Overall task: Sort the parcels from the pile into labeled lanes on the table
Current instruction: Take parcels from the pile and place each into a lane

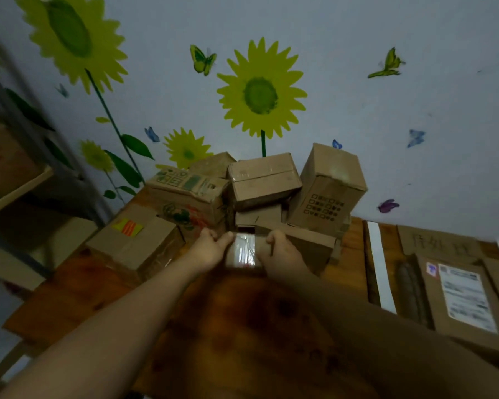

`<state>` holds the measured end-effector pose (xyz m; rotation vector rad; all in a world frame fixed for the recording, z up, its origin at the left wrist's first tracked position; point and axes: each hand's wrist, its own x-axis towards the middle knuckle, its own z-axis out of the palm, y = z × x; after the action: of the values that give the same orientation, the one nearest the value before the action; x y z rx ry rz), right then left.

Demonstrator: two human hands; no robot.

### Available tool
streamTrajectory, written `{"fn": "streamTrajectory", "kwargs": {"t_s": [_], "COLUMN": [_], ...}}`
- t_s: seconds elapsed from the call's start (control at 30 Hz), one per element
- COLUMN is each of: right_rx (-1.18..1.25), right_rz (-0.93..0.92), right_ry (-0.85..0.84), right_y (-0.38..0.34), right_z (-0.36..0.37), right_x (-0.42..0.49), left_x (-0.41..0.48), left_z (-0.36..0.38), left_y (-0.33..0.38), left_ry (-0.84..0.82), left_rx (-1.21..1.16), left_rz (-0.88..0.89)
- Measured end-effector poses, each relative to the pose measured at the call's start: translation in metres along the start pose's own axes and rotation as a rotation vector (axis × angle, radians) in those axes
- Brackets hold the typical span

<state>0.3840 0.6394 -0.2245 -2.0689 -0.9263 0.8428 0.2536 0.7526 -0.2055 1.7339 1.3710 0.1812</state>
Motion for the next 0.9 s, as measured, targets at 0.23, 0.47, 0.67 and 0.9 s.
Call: {"fn": "streamTrajectory", "kwargs": {"t_s": [0.23,0.47,0.67,0.9], "right_rx": [0.233,0.226,0.214,0.335], "right_rz": [0.288,0.106,-0.026,-0.083], "right_ry": [-0.081,0.237,0.351,0.355], "right_y": [0.006,0.005,-0.001,0.030], "right_z": [0.037,0.056,0.016,-0.047], "right_x": [-0.053,-0.098,-0.138,-0.210], "left_x": [-0.038,-0.064,-0.099,-0.160], "left_z": [0.002,0.002,-0.002,0.038], "left_y": [-0.051,-0.074,-0.046,0.002], "left_ry": [-0.326,-0.280,-0.345,-0.483], "left_rx": [-0.272,-0.569,-0.655,-0.529], "left_rz": [-0.185,0.111,0.266,0.353]}}
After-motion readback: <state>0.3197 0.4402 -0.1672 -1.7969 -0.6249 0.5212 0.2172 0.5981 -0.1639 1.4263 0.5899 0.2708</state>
